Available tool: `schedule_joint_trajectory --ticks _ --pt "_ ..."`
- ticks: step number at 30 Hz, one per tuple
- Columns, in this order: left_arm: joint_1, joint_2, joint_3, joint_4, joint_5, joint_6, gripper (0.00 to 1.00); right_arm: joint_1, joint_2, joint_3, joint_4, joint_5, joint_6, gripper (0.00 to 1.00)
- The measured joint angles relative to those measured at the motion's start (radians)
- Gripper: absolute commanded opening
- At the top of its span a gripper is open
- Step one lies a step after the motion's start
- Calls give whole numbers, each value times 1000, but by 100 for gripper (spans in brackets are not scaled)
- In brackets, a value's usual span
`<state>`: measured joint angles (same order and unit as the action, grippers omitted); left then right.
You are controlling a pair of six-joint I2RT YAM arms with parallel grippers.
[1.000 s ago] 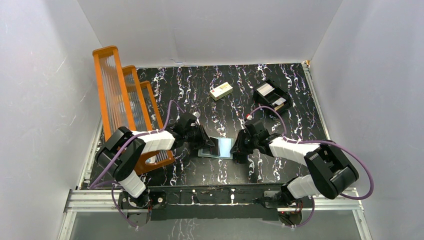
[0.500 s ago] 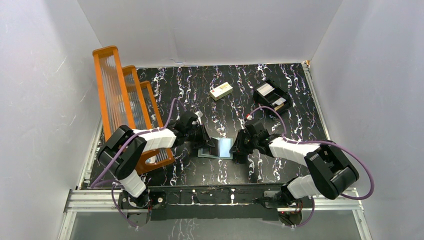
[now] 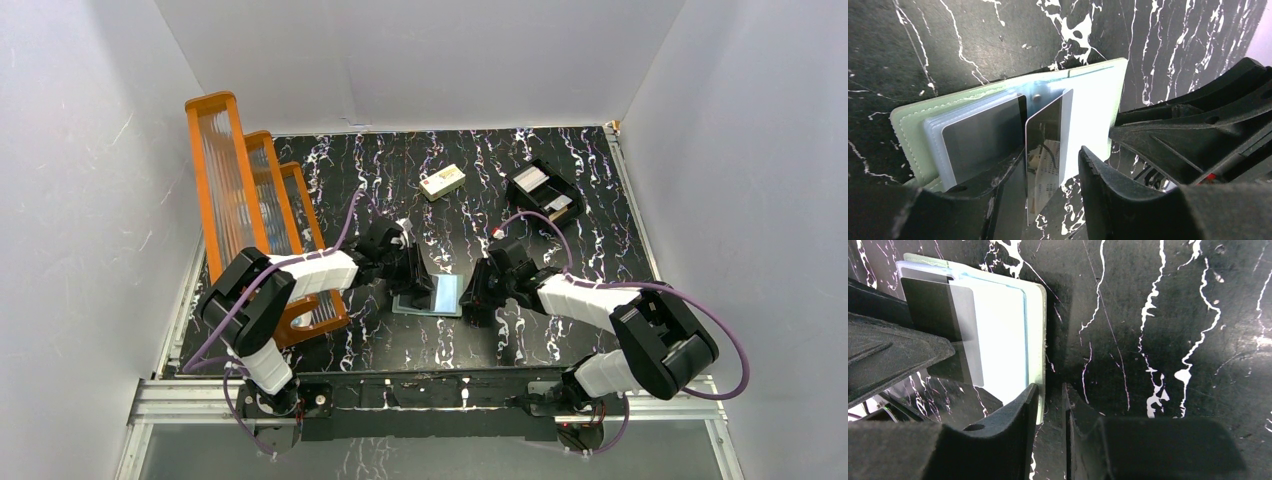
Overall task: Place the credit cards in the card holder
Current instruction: Insert the credit card into the card holder.
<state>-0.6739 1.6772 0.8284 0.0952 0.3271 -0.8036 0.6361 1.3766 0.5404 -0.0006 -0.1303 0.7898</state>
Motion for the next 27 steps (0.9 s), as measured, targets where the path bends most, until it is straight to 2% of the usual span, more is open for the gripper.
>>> schedule_joint_trajectory --ticks 12,27 --pt "-38 -10 59 -124 -135 35 43 0 0 7 -9 24 -2 32" --pt "-44 -48 63 -191 -205 37 50 0 0 7 -8 23 -1 32"
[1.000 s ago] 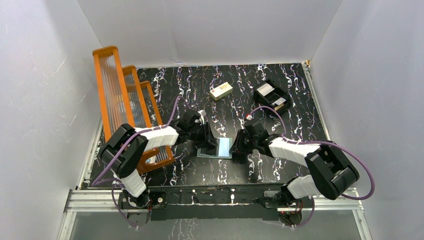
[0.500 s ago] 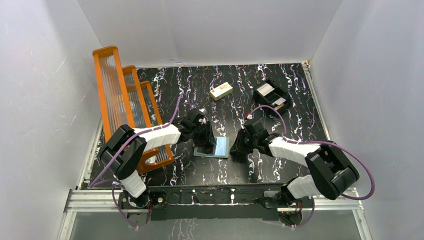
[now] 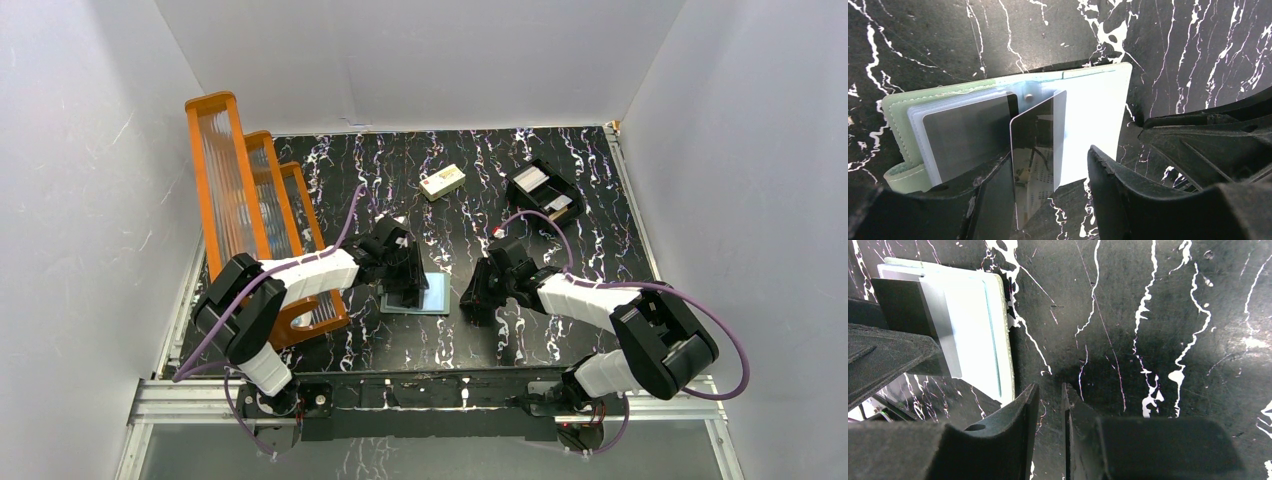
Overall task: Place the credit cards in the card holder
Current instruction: Insert the credit card into the card holder.
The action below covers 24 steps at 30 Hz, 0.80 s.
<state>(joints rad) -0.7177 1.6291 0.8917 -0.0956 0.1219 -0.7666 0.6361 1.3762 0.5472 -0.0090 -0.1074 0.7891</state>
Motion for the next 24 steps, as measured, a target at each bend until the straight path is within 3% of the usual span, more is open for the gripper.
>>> schedule_joint_trajectory --ticks 9,24 --pt "-5 -3 11 -45 -45 4 46 0 0 0 6 -10 3 30" --pt "-32 -2 91 -170 -166 51 50 14 53 -4 126 -79 77 28"
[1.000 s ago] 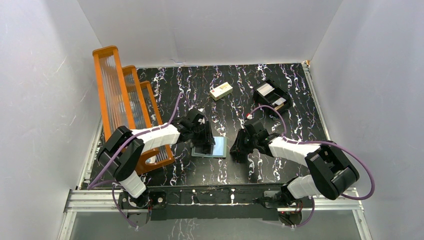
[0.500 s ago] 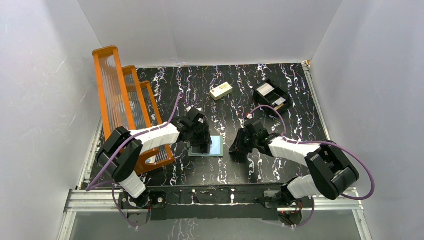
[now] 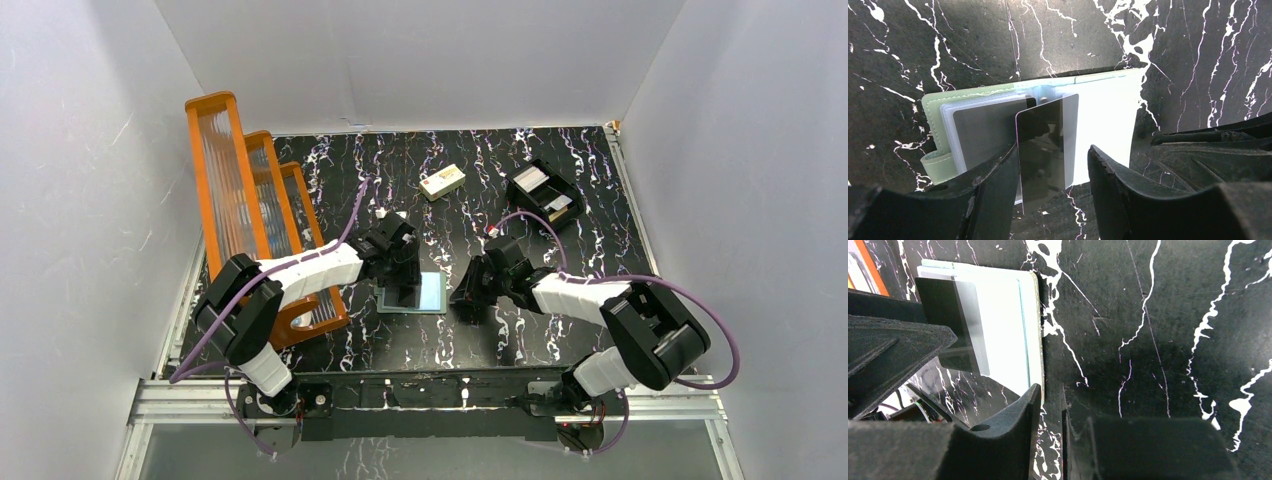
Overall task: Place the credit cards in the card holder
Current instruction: Insert the credit card into the card holder.
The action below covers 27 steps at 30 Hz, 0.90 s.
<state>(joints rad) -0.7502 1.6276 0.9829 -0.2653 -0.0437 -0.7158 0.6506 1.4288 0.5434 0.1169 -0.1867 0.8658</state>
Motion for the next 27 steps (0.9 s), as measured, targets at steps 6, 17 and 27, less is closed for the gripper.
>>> schedule_joint_trajectory --ticks 6,17,27 --pt "-5 5 2 -13 -7 6 44 4 18 2 22 -3 5 27" --pt "-26 22 2 -20 0 -31 42 19 57 3 67 -11 39 22" --pt "-28 48 3 35 51 -115 36 28 63 -21 127 -10 92 14"
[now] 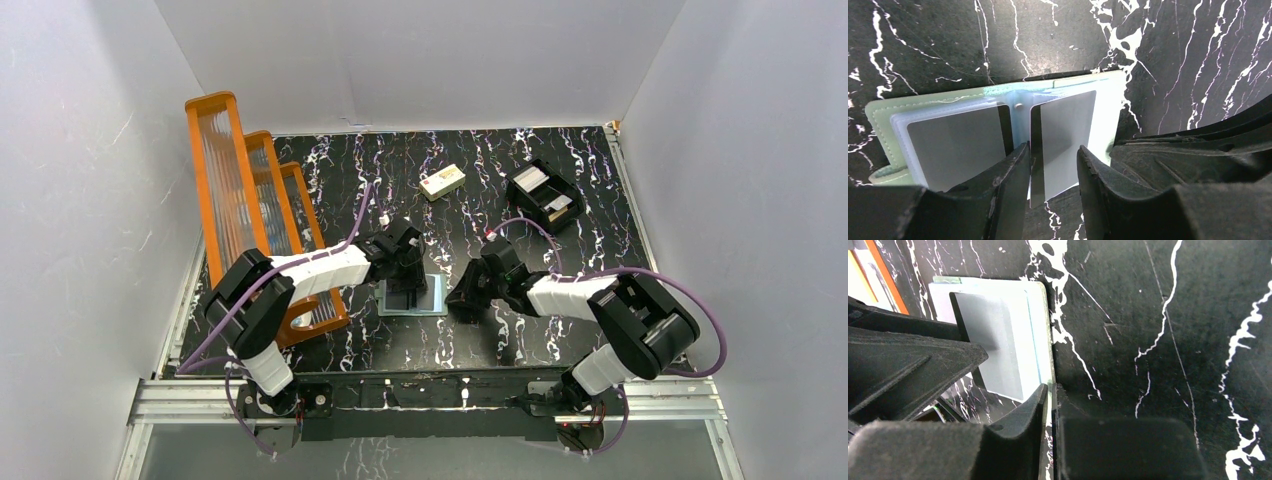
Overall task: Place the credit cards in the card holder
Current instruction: Insert the credit card into the card holder.
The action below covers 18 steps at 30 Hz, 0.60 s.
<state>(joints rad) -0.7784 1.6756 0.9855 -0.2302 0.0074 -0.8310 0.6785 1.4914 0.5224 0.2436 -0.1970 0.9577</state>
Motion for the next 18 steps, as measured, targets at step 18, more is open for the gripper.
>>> schedule_joint_trajectory --ticks 18 --pt "-18 2 -63 109 56 -112 15 5 -120 -48 -45 66 17 30"
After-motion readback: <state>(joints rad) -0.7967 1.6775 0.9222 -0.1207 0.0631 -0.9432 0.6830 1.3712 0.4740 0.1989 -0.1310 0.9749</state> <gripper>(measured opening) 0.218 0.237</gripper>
